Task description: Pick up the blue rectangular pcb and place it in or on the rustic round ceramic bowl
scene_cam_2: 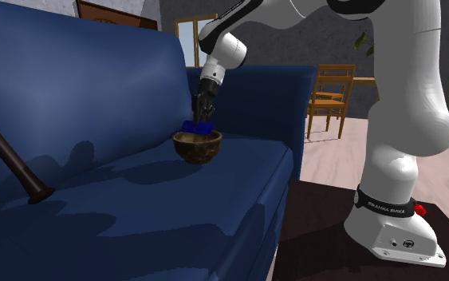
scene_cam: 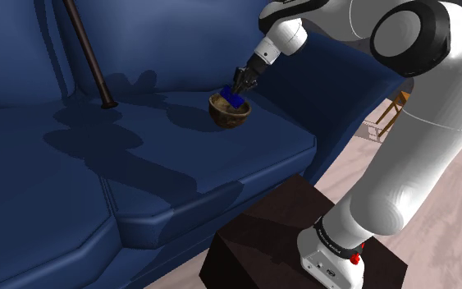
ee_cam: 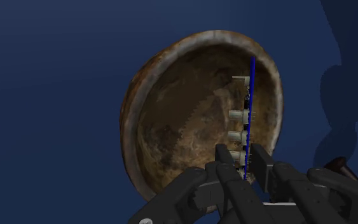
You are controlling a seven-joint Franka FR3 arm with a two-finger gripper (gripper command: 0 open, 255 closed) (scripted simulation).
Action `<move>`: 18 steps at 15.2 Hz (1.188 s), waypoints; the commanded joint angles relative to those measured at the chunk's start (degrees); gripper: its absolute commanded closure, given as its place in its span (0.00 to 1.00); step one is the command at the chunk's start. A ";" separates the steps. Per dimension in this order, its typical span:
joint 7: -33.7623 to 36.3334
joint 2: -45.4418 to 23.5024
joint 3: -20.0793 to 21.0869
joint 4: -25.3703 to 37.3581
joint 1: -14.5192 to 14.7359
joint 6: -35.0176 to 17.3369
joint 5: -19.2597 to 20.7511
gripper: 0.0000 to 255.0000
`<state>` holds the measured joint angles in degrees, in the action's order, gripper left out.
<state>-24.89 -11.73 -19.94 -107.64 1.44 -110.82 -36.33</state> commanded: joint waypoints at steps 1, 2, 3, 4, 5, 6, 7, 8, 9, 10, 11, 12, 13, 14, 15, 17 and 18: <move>0.00 0.00 0.00 0.00 0.00 0.00 0.00 0.00; 0.00 0.00 0.00 0.00 0.00 0.00 0.00 0.00; 0.00 0.00 0.00 0.00 0.00 0.00 0.00 0.00; 0.00 0.00 0.00 0.00 0.00 0.00 0.00 0.00; 0.00 0.00 0.00 0.00 0.00 0.00 0.00 0.00; 0.00 0.00 0.00 0.00 0.00 0.00 0.00 0.00; 0.33 0.48 -0.38 1.04 -0.41 1.58 0.57 0.00; 0.64 0.89 -0.76 2.18 -0.84 3.20 1.10 0.00; 0.93 1.23 -1.12 3.40 -1.28 4.85 1.58 0.00; 1.14 1.45 -1.40 4.42 -1.63 6.17 1.92 0.00; 1.14 1.45 -1.40 4.42 -1.63 6.17 1.92 0.00; 1.14 1.45 -1.40 4.41 -1.63 6.16 1.93 0.00; 1.14 1.45 -1.40 4.42 -1.63 6.17 1.92 0.00; 1.14 1.45 -1.40 4.42 -1.63 6.17 1.92 0.00; 1.14 1.45 -1.40 4.42 -1.63 6.17 1.92 0.00; 1.14 1.45 -1.40 4.42 -1.63 6.17 1.92 0.00; 1.14 1.45 -1.40 4.42 -1.63 6.17 1.92 0.00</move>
